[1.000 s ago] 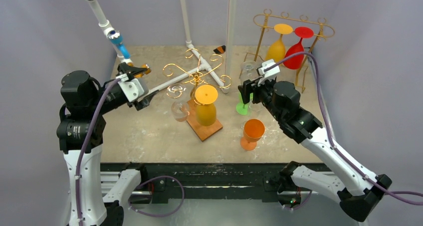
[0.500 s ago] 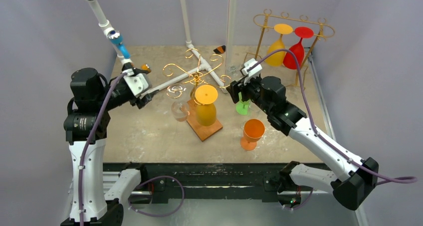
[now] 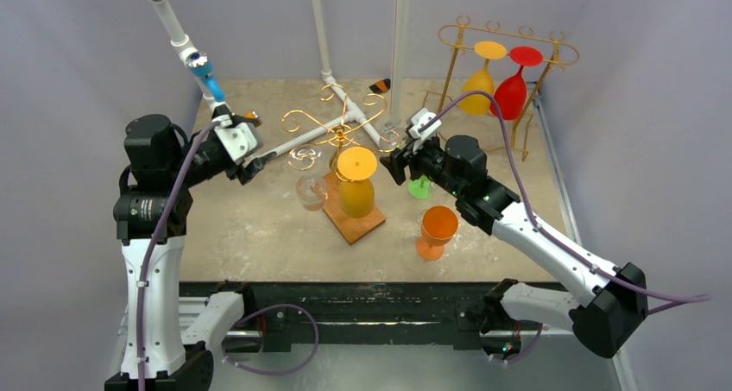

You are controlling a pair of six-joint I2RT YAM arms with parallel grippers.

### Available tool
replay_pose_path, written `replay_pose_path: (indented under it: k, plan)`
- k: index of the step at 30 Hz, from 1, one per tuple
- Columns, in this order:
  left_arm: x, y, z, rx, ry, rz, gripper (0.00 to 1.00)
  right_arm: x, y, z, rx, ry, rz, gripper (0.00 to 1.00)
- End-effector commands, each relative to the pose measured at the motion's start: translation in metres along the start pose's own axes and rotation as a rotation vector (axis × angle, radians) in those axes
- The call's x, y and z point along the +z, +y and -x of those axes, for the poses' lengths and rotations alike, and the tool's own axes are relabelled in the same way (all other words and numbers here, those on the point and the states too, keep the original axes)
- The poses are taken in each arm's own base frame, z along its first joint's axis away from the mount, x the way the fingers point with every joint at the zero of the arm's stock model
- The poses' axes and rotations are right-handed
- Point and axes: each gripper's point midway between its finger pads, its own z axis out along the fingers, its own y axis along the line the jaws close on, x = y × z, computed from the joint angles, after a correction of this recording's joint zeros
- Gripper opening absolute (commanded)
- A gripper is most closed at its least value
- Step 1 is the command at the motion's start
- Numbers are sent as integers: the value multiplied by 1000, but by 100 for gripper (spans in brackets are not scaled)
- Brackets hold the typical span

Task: Place the wine glass upside down on the wine glass rack
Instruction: Turn the wine glass upside down at the wine rack.

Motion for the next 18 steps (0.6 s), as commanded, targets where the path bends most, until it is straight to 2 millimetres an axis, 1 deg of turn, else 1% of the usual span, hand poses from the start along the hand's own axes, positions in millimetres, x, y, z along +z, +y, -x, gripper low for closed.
replay_pose_path:
  k: [1,18]
  plan:
    - [0,5,8,0,-29,15,68,-2,2,49,-46,-183,29,0]
    - [0,2,2,2,-17,15,67,-7,14,51,-147,-235,102,0]
